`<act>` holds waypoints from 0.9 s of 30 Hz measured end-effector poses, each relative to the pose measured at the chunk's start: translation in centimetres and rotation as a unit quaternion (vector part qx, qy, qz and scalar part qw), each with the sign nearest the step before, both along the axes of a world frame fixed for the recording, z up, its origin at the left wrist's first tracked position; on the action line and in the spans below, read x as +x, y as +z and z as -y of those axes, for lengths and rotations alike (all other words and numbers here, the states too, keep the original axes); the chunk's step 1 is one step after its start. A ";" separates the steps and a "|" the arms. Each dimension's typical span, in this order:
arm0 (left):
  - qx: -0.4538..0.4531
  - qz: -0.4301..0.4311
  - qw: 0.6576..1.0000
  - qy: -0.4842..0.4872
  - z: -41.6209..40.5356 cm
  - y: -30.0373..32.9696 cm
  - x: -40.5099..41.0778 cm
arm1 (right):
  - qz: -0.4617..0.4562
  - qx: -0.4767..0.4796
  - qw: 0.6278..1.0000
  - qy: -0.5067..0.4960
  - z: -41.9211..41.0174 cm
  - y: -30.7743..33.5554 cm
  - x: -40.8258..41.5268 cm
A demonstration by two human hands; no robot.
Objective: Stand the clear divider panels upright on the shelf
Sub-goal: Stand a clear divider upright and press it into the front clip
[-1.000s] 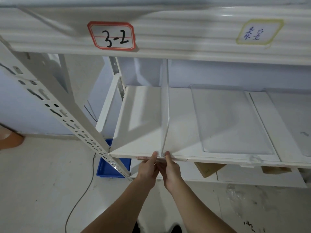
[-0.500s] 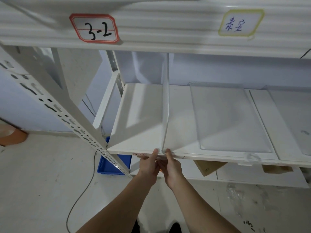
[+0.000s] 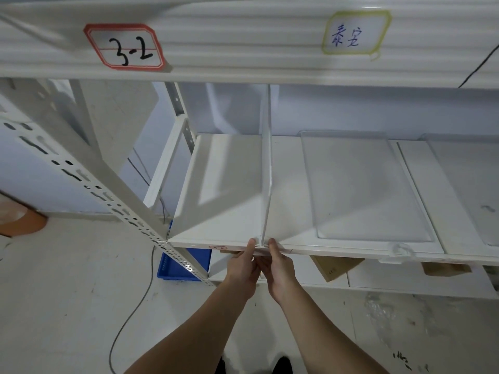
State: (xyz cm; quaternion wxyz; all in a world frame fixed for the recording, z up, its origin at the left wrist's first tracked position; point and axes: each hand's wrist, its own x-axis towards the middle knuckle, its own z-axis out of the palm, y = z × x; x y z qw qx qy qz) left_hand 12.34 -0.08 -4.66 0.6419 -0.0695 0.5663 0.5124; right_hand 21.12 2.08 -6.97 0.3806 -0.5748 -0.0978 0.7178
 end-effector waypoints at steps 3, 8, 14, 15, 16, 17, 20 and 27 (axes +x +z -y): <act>-0.007 0.001 1.000 0.000 -0.2 0.3 0.5 | 0.008 0.003 1.000 0.003 -0.1 -0.1 0.6; 0.003 0.006 1.000 -0.010 -0.4 0.2 1.8 | 0.020 0.008 1.000 0.007 -0.3 -0.1 2.1; -0.006 -0.010 1.000 -0.028 -0.9 -0.6 3.4 | 0.023 0.017 1.000 0.000 -0.6 -0.4 4.0; -0.007 -0.013 0.999 -0.030 -1.1 -0.8 3.7 | 0.025 0.019 1.000 -0.001 -0.6 -0.5 4.4; -0.007 -0.015 0.999 -0.033 -1.2 -1.0 4.1 | 0.027 0.020 0.999 -0.001 -0.7 -0.5 4.7; -0.009 -0.019 0.999 -0.038 -1.3 -1.2 4.4 | 0.029 0.021 0.999 -0.001 -0.7 -0.6 5.1; -0.009 -0.022 0.998 -0.050 -1.7 -1.2 5.9 | 0.030 0.020 0.999 -0.014 -0.9 -0.7 6.6; 0.001 -0.071 0.995 -0.065 -2.3 -1.2 8.2 | 0.059 0.023 0.998 -0.014 -1.4 -1.5 8.5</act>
